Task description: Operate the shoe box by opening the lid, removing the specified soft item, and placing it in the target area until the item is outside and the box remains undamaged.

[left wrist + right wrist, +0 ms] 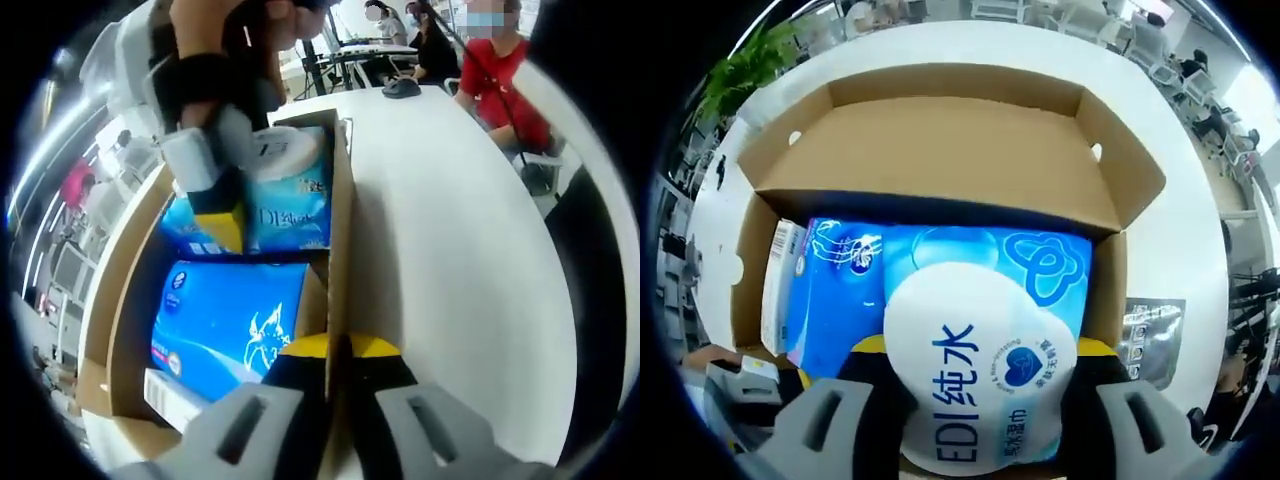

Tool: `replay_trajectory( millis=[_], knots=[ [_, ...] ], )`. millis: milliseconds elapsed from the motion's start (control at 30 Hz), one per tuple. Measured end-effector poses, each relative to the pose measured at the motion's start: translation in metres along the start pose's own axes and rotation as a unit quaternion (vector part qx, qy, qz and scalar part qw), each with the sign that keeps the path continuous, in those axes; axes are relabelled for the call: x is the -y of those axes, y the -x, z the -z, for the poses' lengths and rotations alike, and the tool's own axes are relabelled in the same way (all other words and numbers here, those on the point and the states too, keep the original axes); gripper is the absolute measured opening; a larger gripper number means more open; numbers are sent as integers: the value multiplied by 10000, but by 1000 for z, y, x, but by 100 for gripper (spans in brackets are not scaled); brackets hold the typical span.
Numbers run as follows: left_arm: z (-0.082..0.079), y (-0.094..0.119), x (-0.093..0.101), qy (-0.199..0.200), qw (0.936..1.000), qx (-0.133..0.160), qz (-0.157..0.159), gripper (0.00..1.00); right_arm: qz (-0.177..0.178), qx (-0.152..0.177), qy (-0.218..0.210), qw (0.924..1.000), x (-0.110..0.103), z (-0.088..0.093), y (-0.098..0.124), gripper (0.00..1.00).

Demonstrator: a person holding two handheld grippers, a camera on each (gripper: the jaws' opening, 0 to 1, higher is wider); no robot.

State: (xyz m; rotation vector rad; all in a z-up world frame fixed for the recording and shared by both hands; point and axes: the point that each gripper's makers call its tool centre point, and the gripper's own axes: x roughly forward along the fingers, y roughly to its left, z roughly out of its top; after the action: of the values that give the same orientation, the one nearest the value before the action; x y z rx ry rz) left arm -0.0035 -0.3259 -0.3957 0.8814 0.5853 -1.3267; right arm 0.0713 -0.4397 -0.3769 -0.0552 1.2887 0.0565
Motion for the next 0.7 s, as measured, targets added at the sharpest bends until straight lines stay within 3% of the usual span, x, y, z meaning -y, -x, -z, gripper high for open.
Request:
replay_trajectory(
  millis=[133, 333, 700],
  knots=[
    [0, 1, 0, -6, 10000, 7, -10, 3, -276, 101, -63, 9995, 2, -9, 4, 62],
    [0, 1, 0, -20, 10000, 19, 1, 3, -543, 293, 169, 9980, 0, -10, 34, 62],
    [0, 1, 2, 14, 10000, 52, 38, 3, -966, 755, 517, 9911, -2, -29, 83, 60]
  ],
)
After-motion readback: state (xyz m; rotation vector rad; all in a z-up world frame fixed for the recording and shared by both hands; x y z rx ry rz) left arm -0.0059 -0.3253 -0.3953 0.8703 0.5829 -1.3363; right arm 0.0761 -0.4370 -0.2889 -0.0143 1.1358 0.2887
